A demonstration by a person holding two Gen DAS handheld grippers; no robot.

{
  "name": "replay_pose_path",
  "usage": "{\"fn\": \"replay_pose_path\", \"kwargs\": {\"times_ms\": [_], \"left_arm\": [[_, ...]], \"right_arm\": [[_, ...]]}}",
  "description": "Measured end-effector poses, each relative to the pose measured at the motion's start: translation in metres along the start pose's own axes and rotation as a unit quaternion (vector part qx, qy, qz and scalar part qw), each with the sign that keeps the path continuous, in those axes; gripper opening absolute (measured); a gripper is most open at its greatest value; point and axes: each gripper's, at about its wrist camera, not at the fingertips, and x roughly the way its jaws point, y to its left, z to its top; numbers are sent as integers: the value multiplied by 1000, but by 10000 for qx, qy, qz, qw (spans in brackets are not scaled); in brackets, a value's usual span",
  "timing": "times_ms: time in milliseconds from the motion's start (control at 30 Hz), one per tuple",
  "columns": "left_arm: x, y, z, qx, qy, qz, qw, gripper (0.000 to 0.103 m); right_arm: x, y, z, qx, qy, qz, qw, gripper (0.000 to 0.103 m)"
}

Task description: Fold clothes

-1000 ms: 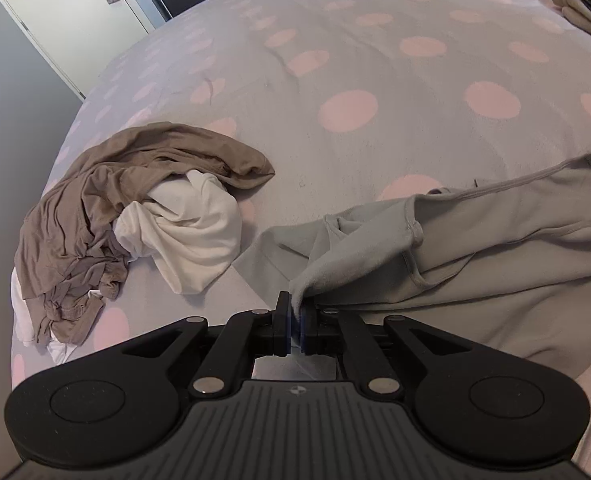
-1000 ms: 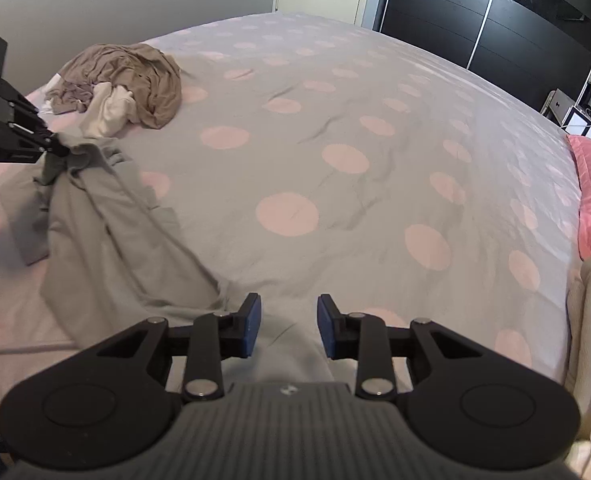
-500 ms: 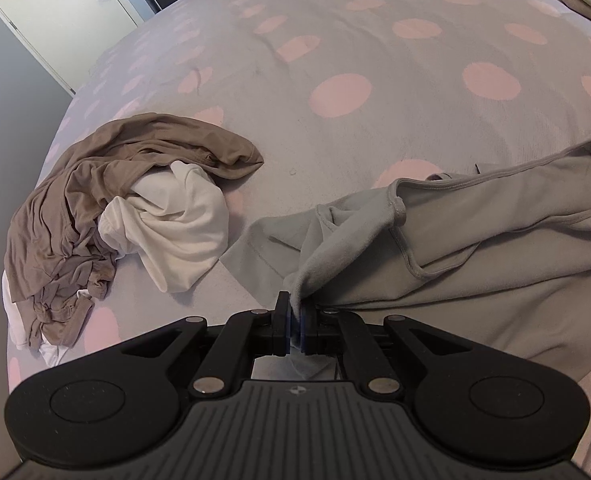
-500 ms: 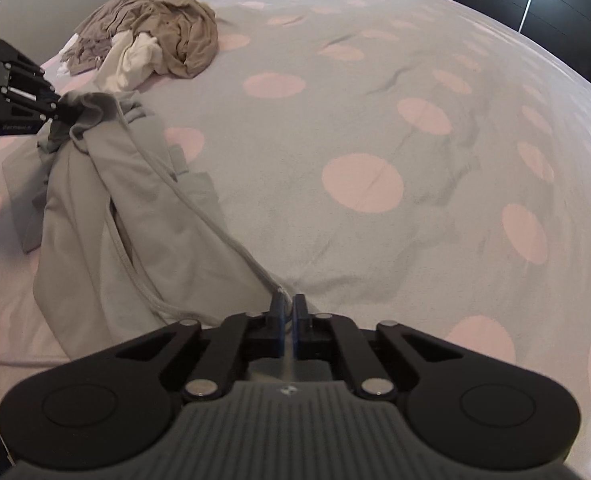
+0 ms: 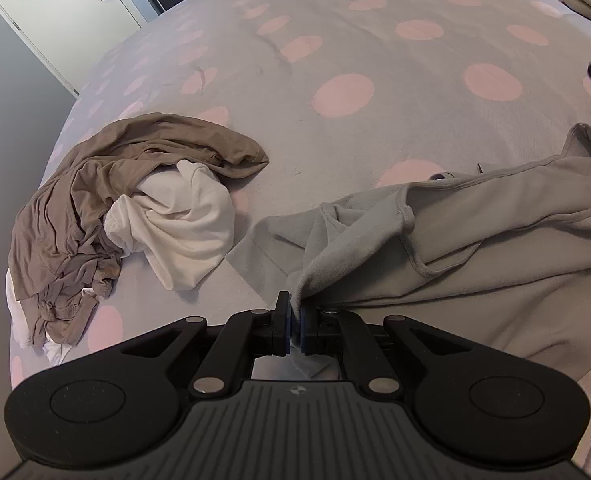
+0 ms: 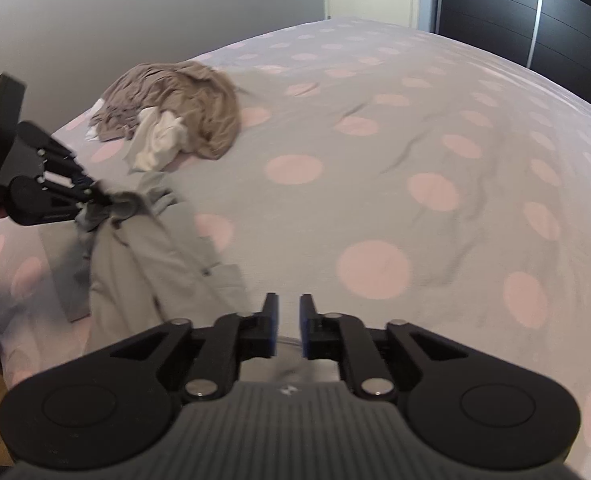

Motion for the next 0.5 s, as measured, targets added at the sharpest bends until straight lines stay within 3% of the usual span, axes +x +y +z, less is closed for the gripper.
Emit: {"fn": "replay_pose_path", "kwargs": {"times_ms": [167, 500], "left_arm": [[0, 0, 0, 1, -7, 20, 10000, 2], [2, -1, -1, 65, -17, 44, 10000, 2]], "right_arm": [[9, -35, -14, 115, 402, -345, 9985, 35], [45, -30, -47, -93, 1200, 250, 9924, 38]]}}
